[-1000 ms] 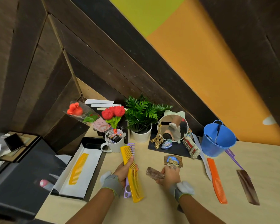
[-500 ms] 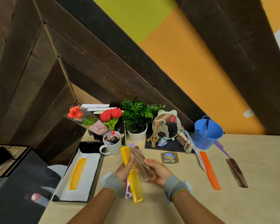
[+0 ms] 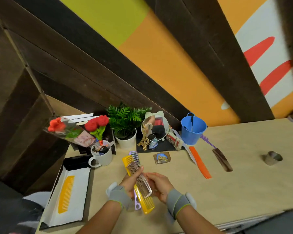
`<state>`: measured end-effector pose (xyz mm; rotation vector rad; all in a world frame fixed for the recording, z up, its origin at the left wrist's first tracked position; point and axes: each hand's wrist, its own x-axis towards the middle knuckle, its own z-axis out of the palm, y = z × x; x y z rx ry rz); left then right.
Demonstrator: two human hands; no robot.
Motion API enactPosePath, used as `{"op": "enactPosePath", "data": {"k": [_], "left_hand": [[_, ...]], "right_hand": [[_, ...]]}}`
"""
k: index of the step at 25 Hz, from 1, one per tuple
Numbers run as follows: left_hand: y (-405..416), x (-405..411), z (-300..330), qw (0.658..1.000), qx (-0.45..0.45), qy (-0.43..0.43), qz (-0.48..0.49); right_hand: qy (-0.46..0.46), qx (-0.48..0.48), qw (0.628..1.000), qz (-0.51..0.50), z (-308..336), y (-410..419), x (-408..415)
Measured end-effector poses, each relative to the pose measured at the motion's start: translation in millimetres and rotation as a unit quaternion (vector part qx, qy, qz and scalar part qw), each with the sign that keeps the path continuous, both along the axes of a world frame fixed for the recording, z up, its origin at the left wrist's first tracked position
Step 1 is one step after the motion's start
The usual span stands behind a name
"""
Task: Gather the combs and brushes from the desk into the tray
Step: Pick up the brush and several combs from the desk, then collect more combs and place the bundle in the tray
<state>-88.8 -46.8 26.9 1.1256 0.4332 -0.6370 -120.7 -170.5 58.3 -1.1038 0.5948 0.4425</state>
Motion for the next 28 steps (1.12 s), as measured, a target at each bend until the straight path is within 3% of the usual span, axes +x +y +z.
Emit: {"op": "enactPosePath", "data": {"k": [5,9,14,19,26,28], "left_hand": [[-46,-5,-2,0.999,0.020,0.027,0.000],[-89,2,5,0.999,0.015,0.031,-0.015],[-145,34,16,1.000,0.020,0.020,0.003],[-182,60,12,0.999,0.014,0.039,0.007],[-201,64,10,0.998,0.030,0.029,0.049],[-198,62,8,0.998,0.035,0.032,0.050]], "right_hand": [[0.058,-0.052,0.995,-0.059,-7,-69,3],[0.050,-0.093,0.988,-0.113,-5,-122,19],[0.023,-0.225,0.970,-0.087,-5,-192,53],[0.013,-0.432,0.899,0.068,-33,-234,80],[-0.031,-0.560,0.778,0.282,-47,-241,89],[-0.043,-0.591,0.747,0.301,-52,-240,85]]}}
